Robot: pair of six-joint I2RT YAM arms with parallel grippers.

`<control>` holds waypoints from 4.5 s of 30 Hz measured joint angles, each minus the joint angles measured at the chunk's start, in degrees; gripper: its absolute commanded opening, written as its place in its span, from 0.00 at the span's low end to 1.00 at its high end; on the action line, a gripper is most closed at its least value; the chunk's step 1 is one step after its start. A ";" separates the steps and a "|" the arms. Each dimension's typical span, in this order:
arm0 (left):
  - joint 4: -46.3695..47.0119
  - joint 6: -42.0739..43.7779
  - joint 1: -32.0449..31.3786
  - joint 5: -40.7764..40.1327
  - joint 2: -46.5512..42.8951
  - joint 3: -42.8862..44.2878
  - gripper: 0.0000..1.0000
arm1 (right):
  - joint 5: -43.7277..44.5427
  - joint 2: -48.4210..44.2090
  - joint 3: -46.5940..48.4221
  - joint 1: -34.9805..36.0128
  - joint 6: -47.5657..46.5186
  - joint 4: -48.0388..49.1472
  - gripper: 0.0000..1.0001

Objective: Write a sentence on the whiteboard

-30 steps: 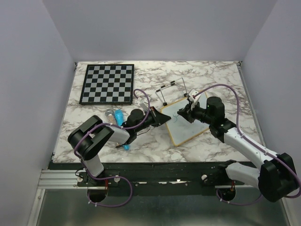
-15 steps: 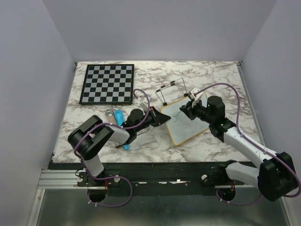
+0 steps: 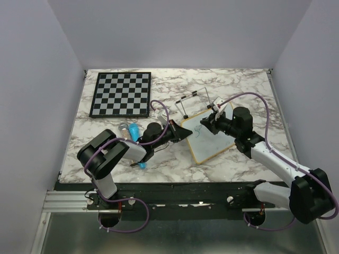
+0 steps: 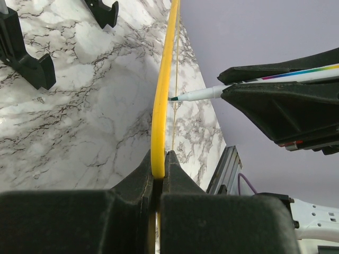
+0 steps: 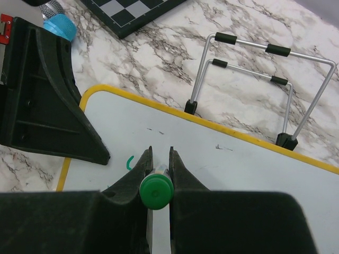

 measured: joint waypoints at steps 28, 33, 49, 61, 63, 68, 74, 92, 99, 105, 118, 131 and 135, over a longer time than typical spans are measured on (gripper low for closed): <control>-0.02 -0.11 0.00 0.04 0.17 0.00 0.00 | -2.97 -2.27 -1.20 -0.02 -1.92 -6.10 0.00; -0.04 -0.11 0.00 0.04 0.17 0.00 0.00 | -2.95 -2.75 -1.57 -0.02 -2.12 -6.62 0.01; 0.11 -0.09 0.07 0.04 0.17 0.00 0.00 | 0.74 -4.09 0.74 -1.18 -1.99 -6.47 0.00; 0.15 0.04 0.07 0.04 0.17 -0.02 0.00 | -3.23 -5.73 0.94 -4.28 -1.62 -6.25 0.01; 0.22 0.07 0.07 0.04 0.17 -0.04 0.00 | -4.79 -6.01 0.94 -5.14 -1.62 -6.23 0.00; 0.26 0.09 0.07 0.04 0.17 -0.07 0.00 | -8.26 -6.10 0.87 -6.40 -1.64 -6.25 0.01; 0.37 0.09 0.07 0.04 0.17 -0.13 0.00 | -11.30 -6.10 0.63 -6.54 -1.66 -6.27 0.01; 0.59 0.13 0.07 0.02 0.15 -0.35 0.00 | -13.77 -4.98 0.61 -8.11 -1.64 -6.29 0.01; 0.68 0.11 0.07 0.04 0.15 -0.44 0.00 | -13.77 -3.32 0.61 -8.20 -1.90 -6.32 0.00; 0.68 -0.02 0.07 0.04 0.15 -0.44 0.00 | -14.23 -2.49 0.61 -8.20 -3.56 -6.40 0.01; 0.66 -0.94 0.07 0.04 0.17 -0.44 0.00 | -12.04 0.70 0.61 -8.22 -4.66 -5.64 0.00; 0.61 -1.49 0.11 0.04 0.37 -0.44 0.00 | -10.34 2.43 0.61 -8.26 -4.07 -2.49 0.00; 0.59 -1.68 0.11 0.04 0.37 -0.44 0.00 | -10.40 2.80 0.61 -8.26 -3.45 -1.66 0.01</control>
